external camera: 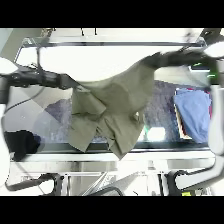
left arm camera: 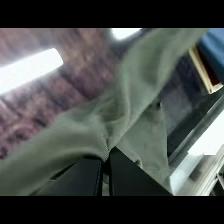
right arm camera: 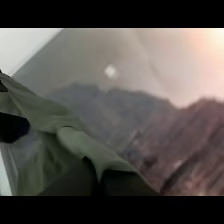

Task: Fold the shirts.

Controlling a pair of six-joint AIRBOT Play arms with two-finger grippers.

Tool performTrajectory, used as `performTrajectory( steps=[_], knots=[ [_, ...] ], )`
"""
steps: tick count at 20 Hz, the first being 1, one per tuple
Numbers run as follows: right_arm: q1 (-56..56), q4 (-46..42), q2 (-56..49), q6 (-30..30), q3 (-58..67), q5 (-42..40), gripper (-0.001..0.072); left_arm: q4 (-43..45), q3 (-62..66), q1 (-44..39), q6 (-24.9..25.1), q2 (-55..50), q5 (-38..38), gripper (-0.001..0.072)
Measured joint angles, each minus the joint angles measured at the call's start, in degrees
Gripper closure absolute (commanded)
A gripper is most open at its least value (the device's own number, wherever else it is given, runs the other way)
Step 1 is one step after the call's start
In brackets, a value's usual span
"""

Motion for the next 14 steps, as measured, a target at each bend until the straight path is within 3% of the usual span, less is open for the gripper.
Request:
performTrajectory(
  steps=[1,6,9,14],
  knots=[
    [0.9,-0.8,-3.7,1.0,-0.5,-1.4,0.0342,-0.2,-0.2,0.2,0.5,-3.5,1.2,0.0010],
    [0.2,-2.3,-13.4,7.2,-1.4,-3.9,0.0352,1.1,7.2,4.7,-1.5,-14.3,-1.0,0.0010],
    [-3.5,-2.7,-13.4,10.8,-2.0,1.1,0.0352,5.0,10.5,7.9,-4.7,-14.7,-6.7,0.0011],
    [-7.9,-3.6,-8.0,13.2,-12.8,9.7,0.0352,9.6,-4.6,9.9,-6.9,-5.1,-11.2,0.0011]
  ],
)
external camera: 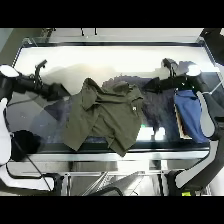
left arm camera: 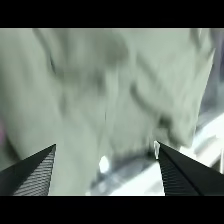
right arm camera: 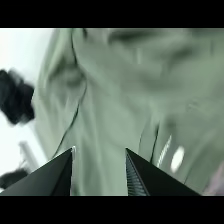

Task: Fold the shirts.

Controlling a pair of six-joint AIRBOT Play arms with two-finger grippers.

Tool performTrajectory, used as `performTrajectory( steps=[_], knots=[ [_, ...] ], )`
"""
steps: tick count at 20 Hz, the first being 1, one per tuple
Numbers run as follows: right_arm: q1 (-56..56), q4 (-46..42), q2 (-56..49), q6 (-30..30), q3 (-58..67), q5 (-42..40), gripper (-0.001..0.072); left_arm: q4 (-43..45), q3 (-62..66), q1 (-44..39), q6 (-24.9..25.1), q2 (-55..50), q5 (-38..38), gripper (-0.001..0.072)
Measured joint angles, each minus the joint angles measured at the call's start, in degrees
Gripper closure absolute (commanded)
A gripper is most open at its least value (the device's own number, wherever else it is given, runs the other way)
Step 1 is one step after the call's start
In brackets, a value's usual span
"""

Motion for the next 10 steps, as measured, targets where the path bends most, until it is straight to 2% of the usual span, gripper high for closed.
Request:
performTrajectory(
  steps=[5,10],
  knots=[
    [-3.3,-2.3,11.6,-1.2,-21.6,0.7,0.0352,4.9,-26.3,-0.3,-1.0,15.2,2.7,0.0011],
    [-5.5,-4.7,24.3,-1.8,-38.0,-4.1,0.0349,6.7,-42.8,-0.3,-4.1,27.2,7.5,0.0012]
  ],
)
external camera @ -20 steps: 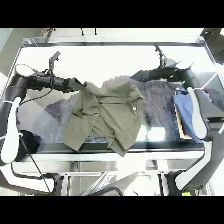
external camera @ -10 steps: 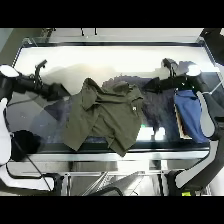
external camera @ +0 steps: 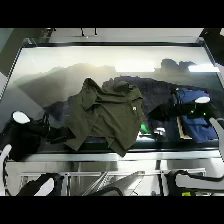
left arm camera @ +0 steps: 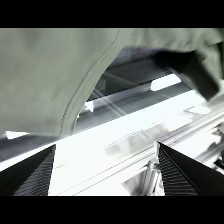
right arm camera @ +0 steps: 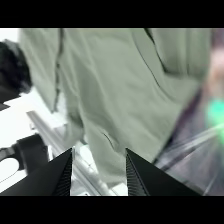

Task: Fold the shirts.

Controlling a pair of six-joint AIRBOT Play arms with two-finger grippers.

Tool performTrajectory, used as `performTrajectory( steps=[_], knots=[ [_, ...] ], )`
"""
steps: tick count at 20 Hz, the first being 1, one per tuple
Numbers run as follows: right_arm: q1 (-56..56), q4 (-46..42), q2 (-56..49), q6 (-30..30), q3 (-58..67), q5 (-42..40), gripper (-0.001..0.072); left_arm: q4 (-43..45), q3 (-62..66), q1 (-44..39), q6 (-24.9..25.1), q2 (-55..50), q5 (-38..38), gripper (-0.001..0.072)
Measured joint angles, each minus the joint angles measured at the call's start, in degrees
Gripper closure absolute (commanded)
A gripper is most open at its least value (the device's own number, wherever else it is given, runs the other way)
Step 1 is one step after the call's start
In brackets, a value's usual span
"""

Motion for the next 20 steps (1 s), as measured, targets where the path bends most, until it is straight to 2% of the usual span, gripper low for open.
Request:
performTrajectory(
  steps=[6,13,16,17,18,20],
  knots=[
    [-0.5,-1.6,6.7,-0.2,-11.7,-5.3,0.0349,3.5,-6.7,0.0,-1.3,4.2,7.5,0.0012],
    [-0.5,0.0,7.6,-2.4,-18.0,-8.6,0.0349,1.9,-8.0,-0.1,-1.6,-4.9,10.9,0.0026],
    [-0.5,1.9,7.6,-3.3,-18.6,-9.7,0.0349,-1.2,-8.1,-0.2,0.1,-7.5,12.6,0.0369],
    [-0.5,2.3,7.5,-3.7,-18.6,-9.9,0.0349,-1.9,-8.2,-0.2,0.8,-7.7,13.8,0.0570],
    [-0.3,2.6,7.3,-4.2,-18.7,-10.3,0.0349,-1.9,-8.2,-0.2,1.4,-7.6,15.3,0.0691],
    [0.7,3.1,6.7,-4.9,-18.8,-10.8,0.0349,-3.7,-8.2,-0.2,2.1,-6.1,15.4,0.0691]
  ],
)
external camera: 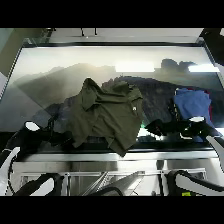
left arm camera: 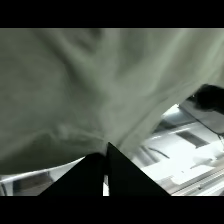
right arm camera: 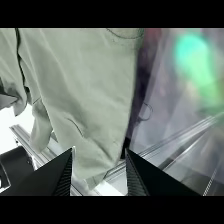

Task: Fold the shirts.

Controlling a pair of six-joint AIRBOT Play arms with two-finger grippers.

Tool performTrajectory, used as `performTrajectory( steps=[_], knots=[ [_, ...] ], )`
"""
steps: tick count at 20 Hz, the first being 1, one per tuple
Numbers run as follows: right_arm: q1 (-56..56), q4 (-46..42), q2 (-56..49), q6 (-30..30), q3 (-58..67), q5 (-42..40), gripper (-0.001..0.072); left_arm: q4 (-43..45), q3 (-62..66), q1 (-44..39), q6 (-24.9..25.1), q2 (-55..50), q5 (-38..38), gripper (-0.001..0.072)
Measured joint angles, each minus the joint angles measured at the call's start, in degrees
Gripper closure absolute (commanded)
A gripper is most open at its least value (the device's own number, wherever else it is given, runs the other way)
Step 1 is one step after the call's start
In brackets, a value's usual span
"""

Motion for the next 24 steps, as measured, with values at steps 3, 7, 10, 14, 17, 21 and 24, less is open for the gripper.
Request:
performTrajectory(
  steps=[3,7,10,14,17,21,24],
  knots=[
    [3.8,0.4,-1.8,-0.5,0.0,-1.6,0.0349,-2.0,1.1,0.2,0.6,4.8,0.1,0.0691],
    [10.4,0.5,-5.6,-0.7,0.0,-5.9,0.0350,-3.4,6.0,0.3,0.8,11.9,-2.4,0.0691],
    [13.4,2.2,-8.3,-0.2,0.0,-6.9,0.0351,-3.8,9.7,0.4,0.3,14.9,-3.9,0.0690],
    [15.6,5.4,-10.3,-1.9,0.0,-9.5,0.0629,-4.2,13.0,0.4,-0.6,15.4,-5.0,0.0691],
    [16.3,12.5,-10.6,-6.8,0.1,-9.5,0.0694,-5.4,15.5,0.4,-1.0,13.6,-6.0,0.0691],
    [16.0,18.9,-4.8,-9.7,3.7,-5.0,0.0694,-9.4,23.8,0.6,-1.0,12.4,-7.6,0.0691],
    [12.7,21.0,5.2,-8.7,12.4,-1.2,0.0693,-13.5,34.1,3.0,-1.0,14.6,-8.3,0.0692]
  ],
)
